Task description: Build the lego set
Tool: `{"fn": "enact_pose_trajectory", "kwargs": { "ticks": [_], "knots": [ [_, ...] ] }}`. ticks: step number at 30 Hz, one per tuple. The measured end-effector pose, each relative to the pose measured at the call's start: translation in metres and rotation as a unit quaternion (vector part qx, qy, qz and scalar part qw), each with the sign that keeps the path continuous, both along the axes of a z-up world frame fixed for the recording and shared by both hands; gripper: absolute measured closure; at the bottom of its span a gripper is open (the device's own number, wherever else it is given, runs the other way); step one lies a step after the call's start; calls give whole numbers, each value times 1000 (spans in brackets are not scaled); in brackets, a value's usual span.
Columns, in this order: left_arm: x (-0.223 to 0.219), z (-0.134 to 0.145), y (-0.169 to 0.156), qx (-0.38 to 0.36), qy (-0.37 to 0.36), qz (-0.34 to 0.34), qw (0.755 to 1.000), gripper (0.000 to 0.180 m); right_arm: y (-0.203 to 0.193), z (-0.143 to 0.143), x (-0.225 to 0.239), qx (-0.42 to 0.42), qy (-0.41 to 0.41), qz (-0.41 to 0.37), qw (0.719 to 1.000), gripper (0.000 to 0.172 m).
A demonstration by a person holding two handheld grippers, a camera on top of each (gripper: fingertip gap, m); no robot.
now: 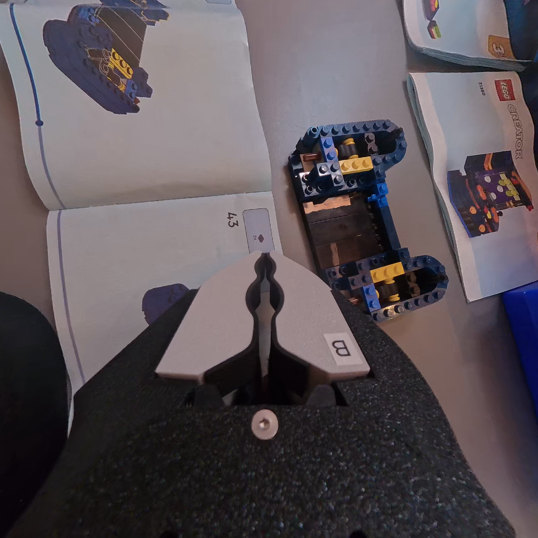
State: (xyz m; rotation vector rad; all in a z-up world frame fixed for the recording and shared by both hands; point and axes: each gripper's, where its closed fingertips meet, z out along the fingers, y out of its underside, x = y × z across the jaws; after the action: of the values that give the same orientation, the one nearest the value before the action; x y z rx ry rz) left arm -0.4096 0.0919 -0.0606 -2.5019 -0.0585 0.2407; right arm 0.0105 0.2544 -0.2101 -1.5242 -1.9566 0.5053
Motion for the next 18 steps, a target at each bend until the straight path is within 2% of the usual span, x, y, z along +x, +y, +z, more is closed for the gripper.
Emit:
{"fn": "enact_pose_trajectory", "kwargs": {
  "ticks": [4,8,12,18],
  "knots": [
    [-50,-59,-10,-75,-110,61,989,150,0,0,0,3,-1,0,1000,172],
    [-76,-103,-8,-122,-145,104,976,150,0,0,0,1,1,-1,1000,172],
    [-79,-127,-2,-149,-164,116,968,150,0,0,0,-2,3,-1,1000,172],
    [-79,-145,0,-170,-166,119,964,151,0,0,0,-5,4,-1,1000,172]
  ]
}}
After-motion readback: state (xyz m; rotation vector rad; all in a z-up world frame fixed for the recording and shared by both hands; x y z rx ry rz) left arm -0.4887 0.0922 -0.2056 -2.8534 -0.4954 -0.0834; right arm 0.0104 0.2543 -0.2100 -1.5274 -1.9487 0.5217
